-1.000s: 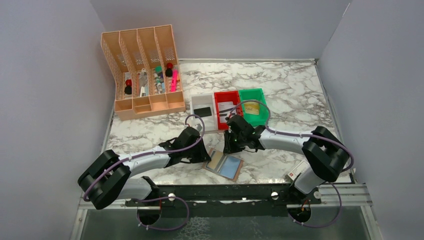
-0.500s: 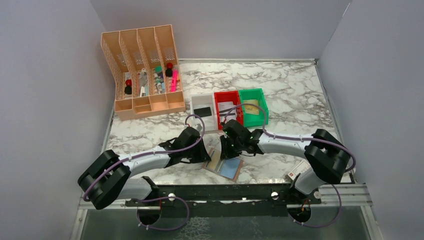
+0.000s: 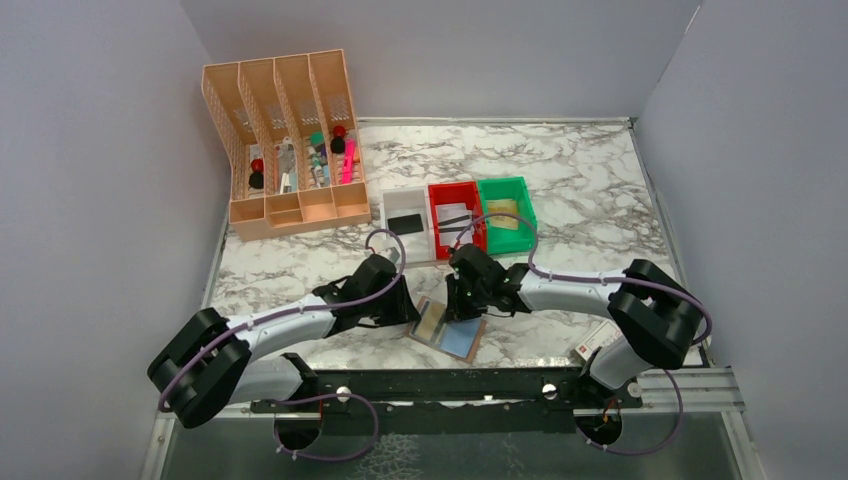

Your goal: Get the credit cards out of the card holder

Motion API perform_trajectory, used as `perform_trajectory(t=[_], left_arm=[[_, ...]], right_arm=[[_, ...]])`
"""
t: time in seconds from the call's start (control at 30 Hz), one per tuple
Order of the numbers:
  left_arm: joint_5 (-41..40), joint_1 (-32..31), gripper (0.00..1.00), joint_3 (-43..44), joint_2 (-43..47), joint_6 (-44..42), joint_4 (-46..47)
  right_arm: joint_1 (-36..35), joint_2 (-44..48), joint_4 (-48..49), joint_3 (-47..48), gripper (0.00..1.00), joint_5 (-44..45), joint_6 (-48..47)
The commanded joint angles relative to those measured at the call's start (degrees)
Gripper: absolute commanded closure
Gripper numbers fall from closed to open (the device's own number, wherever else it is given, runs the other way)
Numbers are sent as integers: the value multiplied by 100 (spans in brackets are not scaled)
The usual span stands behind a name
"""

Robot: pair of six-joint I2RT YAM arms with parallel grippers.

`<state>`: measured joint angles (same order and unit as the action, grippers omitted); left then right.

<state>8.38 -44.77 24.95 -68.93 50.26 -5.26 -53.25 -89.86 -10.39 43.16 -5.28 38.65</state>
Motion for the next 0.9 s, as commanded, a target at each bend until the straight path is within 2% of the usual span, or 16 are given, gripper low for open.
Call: perform_trajectory(t=[0.0, 0.5, 0.87], left_arm=[[-204, -27, 59, 16, 354, -69, -221], [746, -31, 57, -28, 439, -133, 430], [919, -31, 58, -64, 139, -87, 503]], right_arm=[[-1, -419, -274, -480, 87, 543, 6], [-1, -491, -99, -665, 90, 443, 141], [-1, -496, -98, -678, 90, 418, 182]])
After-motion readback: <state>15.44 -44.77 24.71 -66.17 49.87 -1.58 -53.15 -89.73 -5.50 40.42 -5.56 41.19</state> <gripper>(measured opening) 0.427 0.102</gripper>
